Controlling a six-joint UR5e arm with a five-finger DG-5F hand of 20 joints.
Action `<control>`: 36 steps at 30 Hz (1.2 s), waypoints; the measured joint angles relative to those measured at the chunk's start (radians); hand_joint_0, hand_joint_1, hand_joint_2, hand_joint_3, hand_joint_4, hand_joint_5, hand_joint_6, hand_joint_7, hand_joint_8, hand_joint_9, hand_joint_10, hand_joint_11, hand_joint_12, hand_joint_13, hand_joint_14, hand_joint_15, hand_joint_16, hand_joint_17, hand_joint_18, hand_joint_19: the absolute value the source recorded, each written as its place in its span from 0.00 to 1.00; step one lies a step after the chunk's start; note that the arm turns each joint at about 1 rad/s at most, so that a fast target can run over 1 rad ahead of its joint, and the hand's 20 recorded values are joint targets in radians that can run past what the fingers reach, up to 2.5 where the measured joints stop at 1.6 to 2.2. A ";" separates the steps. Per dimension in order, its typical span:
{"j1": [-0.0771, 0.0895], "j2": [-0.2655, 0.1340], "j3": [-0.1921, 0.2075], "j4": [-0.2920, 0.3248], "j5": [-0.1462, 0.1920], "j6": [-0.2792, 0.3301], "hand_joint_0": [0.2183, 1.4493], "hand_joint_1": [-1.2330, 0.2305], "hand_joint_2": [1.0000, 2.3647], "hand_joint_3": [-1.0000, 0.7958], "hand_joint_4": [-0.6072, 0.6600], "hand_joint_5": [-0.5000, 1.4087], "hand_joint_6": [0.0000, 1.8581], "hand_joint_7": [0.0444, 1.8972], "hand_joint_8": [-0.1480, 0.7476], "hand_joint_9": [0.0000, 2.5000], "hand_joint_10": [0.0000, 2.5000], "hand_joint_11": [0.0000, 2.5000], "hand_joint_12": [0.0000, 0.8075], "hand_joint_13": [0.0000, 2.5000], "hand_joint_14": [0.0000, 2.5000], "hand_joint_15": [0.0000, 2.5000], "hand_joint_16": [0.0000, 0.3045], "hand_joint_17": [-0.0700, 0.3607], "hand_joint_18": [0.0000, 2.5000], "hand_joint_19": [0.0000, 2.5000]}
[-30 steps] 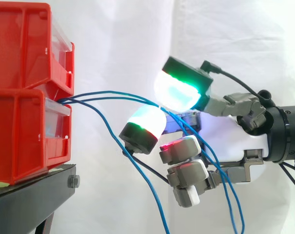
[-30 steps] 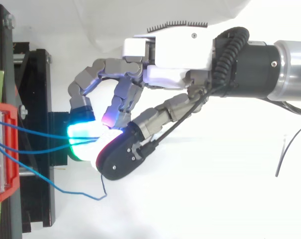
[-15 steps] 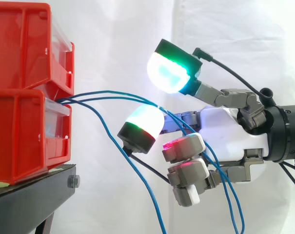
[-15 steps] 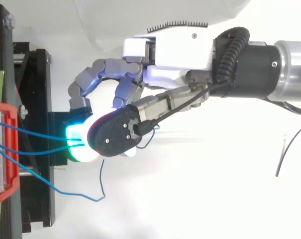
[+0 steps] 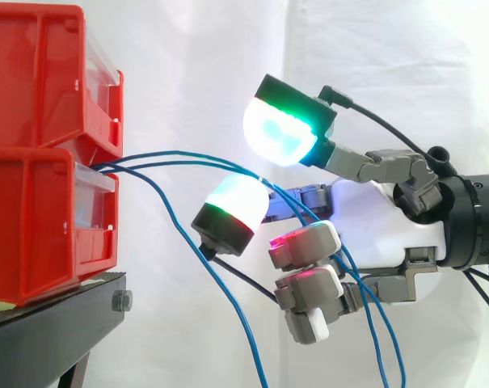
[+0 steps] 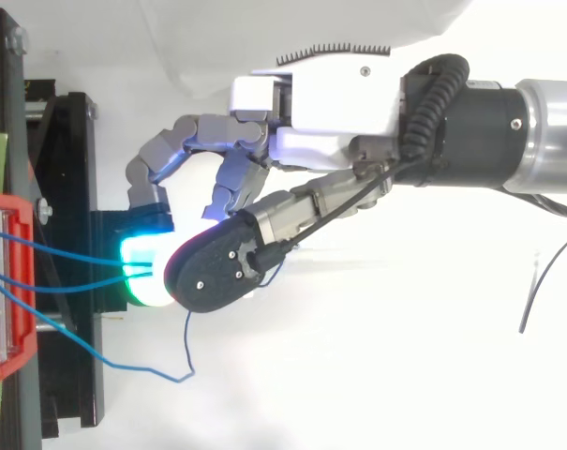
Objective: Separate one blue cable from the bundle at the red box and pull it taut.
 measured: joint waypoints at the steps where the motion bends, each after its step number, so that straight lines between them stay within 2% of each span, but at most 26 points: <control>1: 0.000 0.000 0.000 0.000 0.000 0.000 0.30 0.49 0.00 0.28 0.46 0.19 0.41 0.57 0.48 0.47 0.01 0.48 0.45 0.43 0.01 0.45 0.18 0.45 0.29 0.39; 8: 0.000 0.000 0.000 0.000 0.000 0.000 0.31 0.51 0.01 0.34 0.46 0.19 0.41 0.60 0.47 0.47 0.01 0.49 0.44 0.43 0.01 0.45 0.18 0.45 0.29 0.40; 10: 0.000 0.000 0.000 0.000 0.000 0.000 0.31 0.45 0.01 0.38 0.48 0.19 0.41 0.62 0.48 0.47 0.01 0.49 0.44 0.43 0.01 0.45 0.18 0.45 0.29 0.40; 14: 0.000 0.000 0.000 0.000 0.000 0.000 0.30 0.37 0.01 0.43 0.50 0.17 0.45 0.59 0.48 0.45 0.01 0.48 0.45 0.43 0.01 0.45 0.18 0.46 0.29 0.39; 20: 0.000 0.000 0.000 0.000 0.000 0.000 0.33 0.31 0.01 0.46 0.46 0.16 0.47 0.59 0.47 0.44 0.01 0.48 0.44 0.42 0.01 0.45 0.18 0.46 0.29 0.38; 22: 0.000 0.000 0.000 0.000 0.000 0.000 0.35 0.28 0.01 0.45 0.44 0.15 0.48 0.59 0.46 0.42 0.01 0.48 0.45 0.42 0.01 0.45 0.18 0.45 0.29 0.37; 26: 0.000 0.000 0.000 0.000 0.000 0.000 0.41 0.25 0.01 0.37 0.42 0.15 0.49 0.56 0.45 0.42 0.01 0.48 0.44 0.42 0.01 0.44 0.18 0.45 0.29 0.36; 31: 0.000 0.000 0.000 0.000 0.000 0.000 0.47 0.21 0.00 0.28 0.41 0.17 0.50 0.64 0.48 0.45 0.01 0.50 0.45 0.42 0.01 0.43 0.18 0.45 0.30 0.33; 36: 0.000 0.000 0.000 0.000 0.000 0.000 0.44 0.20 0.00 0.28 0.42 0.19 0.50 0.72 0.48 0.48 0.01 0.51 0.44 0.44 0.01 0.44 0.17 0.44 0.32 0.34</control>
